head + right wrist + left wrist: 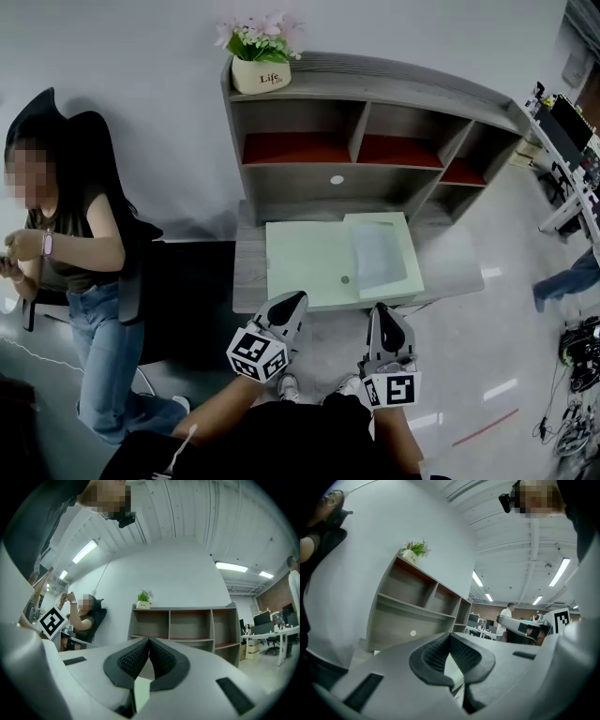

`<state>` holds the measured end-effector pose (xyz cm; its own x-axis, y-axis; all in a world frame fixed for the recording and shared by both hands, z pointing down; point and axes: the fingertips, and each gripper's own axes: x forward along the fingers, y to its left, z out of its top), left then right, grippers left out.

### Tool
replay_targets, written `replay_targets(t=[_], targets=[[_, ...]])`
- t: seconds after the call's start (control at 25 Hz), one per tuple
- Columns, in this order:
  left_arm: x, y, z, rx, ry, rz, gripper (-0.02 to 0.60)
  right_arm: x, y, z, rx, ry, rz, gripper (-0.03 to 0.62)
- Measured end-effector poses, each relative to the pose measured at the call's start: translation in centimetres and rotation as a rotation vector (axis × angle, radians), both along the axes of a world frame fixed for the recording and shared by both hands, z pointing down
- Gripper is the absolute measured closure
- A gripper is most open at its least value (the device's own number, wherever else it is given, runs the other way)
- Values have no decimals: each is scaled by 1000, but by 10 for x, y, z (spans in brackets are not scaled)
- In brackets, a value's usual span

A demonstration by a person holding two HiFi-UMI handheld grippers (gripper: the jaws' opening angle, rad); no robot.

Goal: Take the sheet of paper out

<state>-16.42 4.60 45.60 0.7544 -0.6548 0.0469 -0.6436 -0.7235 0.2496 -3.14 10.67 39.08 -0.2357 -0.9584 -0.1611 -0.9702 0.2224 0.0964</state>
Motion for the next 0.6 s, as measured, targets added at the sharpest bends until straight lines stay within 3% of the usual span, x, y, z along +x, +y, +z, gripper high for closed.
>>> replay_targets(t=[0.2, 0.6], targets=[[16, -14, 0, 26, -50, -13, 575, 18, -16, 0, 3, -21, -3, 568], [89, -28, 5, 10, -59, -35, 575, 82, -43, 8, -27, -17, -46, 568]])
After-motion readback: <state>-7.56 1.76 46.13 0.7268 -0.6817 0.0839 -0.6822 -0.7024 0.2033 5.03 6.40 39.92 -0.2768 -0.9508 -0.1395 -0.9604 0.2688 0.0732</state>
